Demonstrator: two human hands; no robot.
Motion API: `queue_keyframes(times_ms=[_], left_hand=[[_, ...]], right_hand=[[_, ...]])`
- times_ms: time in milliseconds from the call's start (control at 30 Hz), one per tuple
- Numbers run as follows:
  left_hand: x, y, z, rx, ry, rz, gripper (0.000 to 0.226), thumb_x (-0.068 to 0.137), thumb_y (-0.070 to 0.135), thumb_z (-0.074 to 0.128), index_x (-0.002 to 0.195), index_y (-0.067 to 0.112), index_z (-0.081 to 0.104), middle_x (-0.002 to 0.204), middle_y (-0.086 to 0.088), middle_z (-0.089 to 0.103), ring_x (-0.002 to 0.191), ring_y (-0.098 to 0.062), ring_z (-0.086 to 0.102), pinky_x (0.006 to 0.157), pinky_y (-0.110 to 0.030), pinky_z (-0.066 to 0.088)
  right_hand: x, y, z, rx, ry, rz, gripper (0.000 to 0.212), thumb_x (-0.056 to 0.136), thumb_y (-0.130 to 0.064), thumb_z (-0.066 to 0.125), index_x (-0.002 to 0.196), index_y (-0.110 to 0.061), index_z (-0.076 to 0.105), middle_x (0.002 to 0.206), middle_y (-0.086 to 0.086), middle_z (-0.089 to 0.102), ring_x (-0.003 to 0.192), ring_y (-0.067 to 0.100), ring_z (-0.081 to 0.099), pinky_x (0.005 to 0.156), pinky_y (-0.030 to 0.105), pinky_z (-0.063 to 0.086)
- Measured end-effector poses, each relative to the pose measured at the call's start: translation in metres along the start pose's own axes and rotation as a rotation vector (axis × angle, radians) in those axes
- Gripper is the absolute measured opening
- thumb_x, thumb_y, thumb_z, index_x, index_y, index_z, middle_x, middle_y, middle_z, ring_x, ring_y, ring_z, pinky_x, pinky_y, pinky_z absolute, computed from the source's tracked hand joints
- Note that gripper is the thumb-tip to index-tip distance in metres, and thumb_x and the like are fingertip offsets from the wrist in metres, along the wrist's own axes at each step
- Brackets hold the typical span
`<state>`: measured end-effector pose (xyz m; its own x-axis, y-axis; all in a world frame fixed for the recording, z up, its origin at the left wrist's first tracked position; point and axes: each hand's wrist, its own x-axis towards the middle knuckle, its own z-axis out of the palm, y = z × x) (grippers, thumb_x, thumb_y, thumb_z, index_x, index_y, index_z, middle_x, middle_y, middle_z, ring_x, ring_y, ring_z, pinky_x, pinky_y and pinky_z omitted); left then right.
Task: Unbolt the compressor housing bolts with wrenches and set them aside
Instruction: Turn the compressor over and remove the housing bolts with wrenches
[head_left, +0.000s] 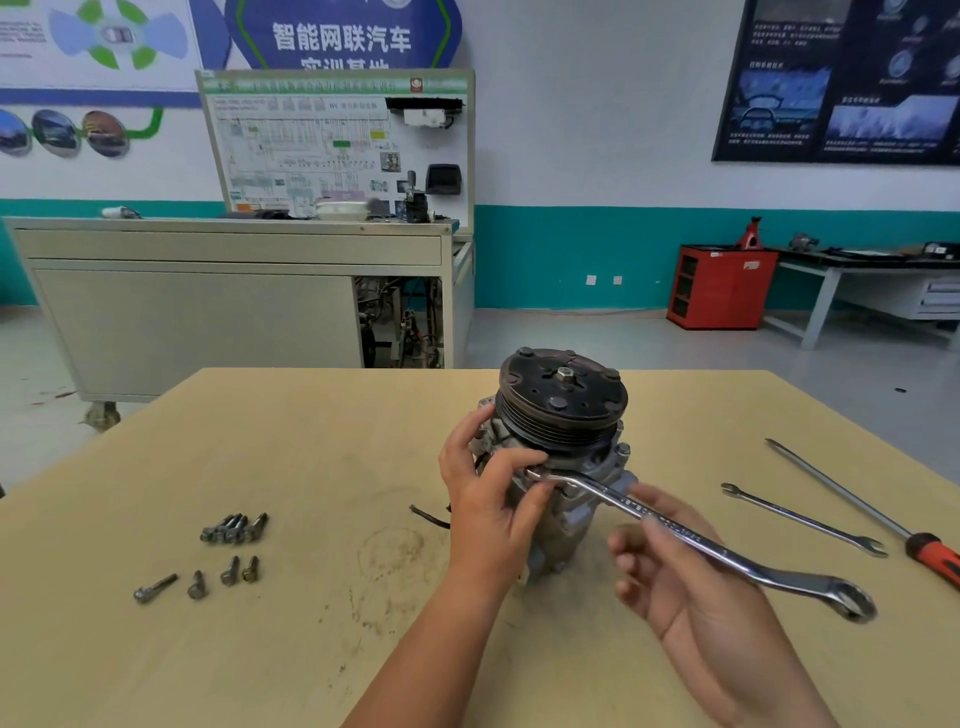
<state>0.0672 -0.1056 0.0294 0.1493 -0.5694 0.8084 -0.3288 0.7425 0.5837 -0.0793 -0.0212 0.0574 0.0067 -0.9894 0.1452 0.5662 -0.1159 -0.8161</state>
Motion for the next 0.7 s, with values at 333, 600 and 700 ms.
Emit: queue_keyframes(times_ms=[333, 600, 700], left_hand=[[-0.015, -0.006, -0.001, -0.012, 0.006, 0.005, 0.025, 0.088, 0.029, 0.056, 0.111, 0.036, 0.059, 0.139, 0.004, 0.032, 0.138, -0.020, 0.030, 0.115, -0.032, 0.026], [-0.030, -0.016, -0.003, 0.104, -0.012, 0.001, 0.046, 0.090, 0.030, 0.050, 0.135, 0.038, 0.043, 0.148, -0.001, 0.030, 0.142, -0.007, 0.023, 0.114, -0.017, 0.019], [-0.032, -0.014, -0.004, 0.100, -0.011, 0.000, 0.044, 0.091, 0.031, 0.049, 0.132, 0.043, 0.045, 0.149, 0.000, 0.029, 0.142, -0.009, 0.023, 0.114, -0.017, 0.019]], right_hand=[[0.066, -0.026, -0.005, -0.197, 0.007, 0.102, 0.027, 0.084, -0.035, 0.048, 0.075, -0.013, 0.061, 0.046, -0.003, 0.043, 0.036, 0.005, 0.035, 0.036, 0.016, 0.031], [0.021, -0.018, -0.008, -0.187, -0.190, -0.115, 0.042, 0.063, -0.060, 0.074, 0.072, -0.019, 0.069, 0.065, 0.007, 0.062, 0.059, 0.018, 0.061, 0.046, 0.018, 0.042], [-0.009, -0.011, 0.005, -0.233, -0.148, -0.247, 0.050, 0.057, -0.064, 0.076, 0.082, -0.021, 0.074, 0.074, 0.011, 0.069, 0.070, 0.023, 0.068, 0.048, 0.015, 0.041]])
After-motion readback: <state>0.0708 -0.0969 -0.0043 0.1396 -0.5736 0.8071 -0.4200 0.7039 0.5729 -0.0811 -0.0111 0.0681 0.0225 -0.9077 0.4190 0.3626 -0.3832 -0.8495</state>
